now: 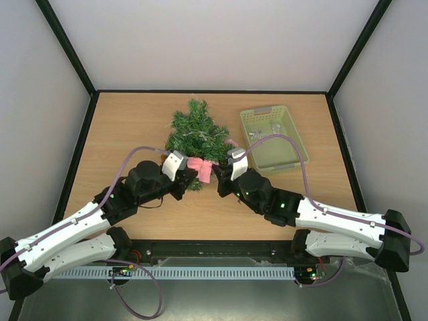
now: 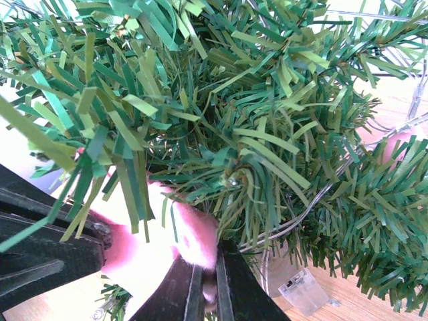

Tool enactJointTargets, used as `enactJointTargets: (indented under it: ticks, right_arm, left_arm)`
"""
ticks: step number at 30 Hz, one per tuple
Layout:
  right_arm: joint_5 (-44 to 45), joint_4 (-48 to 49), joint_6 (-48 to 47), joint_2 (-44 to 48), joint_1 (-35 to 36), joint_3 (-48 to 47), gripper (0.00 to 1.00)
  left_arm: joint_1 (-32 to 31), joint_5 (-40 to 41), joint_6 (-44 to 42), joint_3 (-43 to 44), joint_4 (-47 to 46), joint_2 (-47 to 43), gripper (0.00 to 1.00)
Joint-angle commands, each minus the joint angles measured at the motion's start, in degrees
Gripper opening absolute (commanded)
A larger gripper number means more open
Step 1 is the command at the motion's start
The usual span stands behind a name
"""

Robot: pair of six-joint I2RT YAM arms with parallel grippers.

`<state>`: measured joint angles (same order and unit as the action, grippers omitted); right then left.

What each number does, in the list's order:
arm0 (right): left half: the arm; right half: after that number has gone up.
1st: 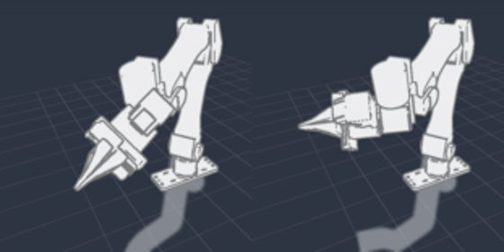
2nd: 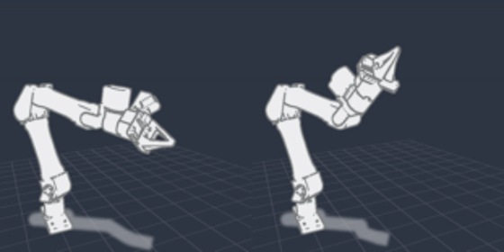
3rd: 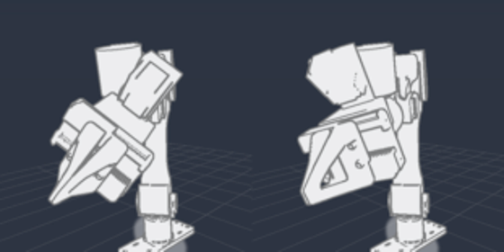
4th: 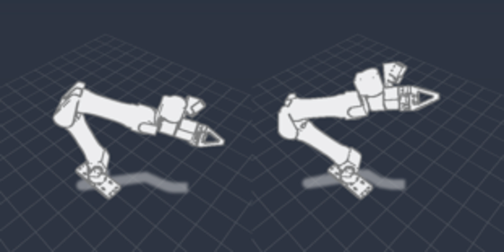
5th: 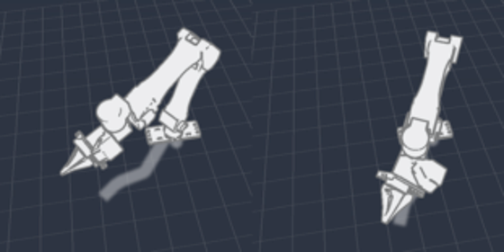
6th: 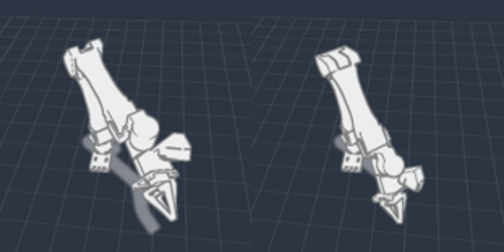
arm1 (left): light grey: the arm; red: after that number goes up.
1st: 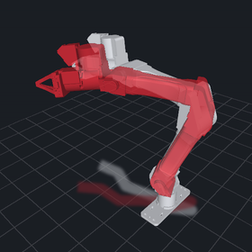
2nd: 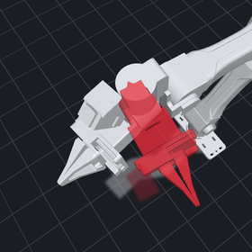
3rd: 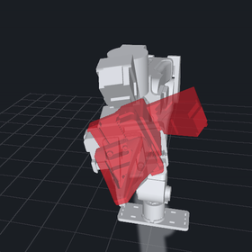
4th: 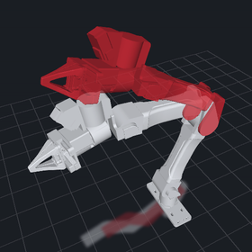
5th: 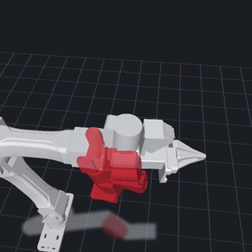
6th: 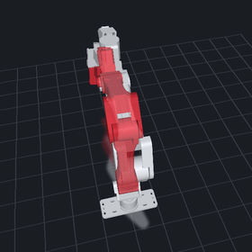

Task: Decorate the small christmas tree
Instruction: Adjust the decoration item on the Christmas tree.

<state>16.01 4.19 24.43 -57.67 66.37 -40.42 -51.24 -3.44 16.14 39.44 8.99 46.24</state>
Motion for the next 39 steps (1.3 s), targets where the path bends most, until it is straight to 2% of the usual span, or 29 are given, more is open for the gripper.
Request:
enactJointTargets:
  ticks: [1, 10, 17, 28, 34, 35, 39]
  right_arm:
    - [0.62, 1.31, -0.11, 0.28, -0.27, 0.76, 0.04]
    - [0.92, 1.48, 0.03, 0.84, -0.26, 1.22, 0.04]
    - [0.33, 1.54, 0.10, 1.40, -0.23, 0.89, 0.16]
    - [-1.35, -3.05, 1.64, 5.52, -0.27, 0.82, 0.24]
    - [-2.07, -8.19, 3.29, 9.25, -0.26, 1.33, 0.29]
    - [-1.77, -9.28, 3.56, 10.13, -0.26, 1.21, 0.31]
    - [2.93, -16.69, 3.21, 12.73, -0.27, -1.31, 0.39]
  left_arm:
    - [-0.43, 3.40, -1.29, -1.45, 1.41, 0.60, 0.11]
    - [-0.70, 3.09, -1.17, -1.82, 0.89, 0.26, 0.12]
    - [-0.85, 2.83, -1.11, 0.48, 2.02, -0.03, 0.15]
    - [-0.88, 2.73, -0.63, 1.69, 2.89, -2.75, 0.20]
    - [-0.88, 3.69, -0.43, 2.68, 4.14, -5.03, 0.35]
    - [-0.88, 3.76, -0.91, 3.34, 5.04, -5.61, 0.40]
    - [-0.92, 8.03, -2.86, 8.66, 9.87, -6.86, 0.72]
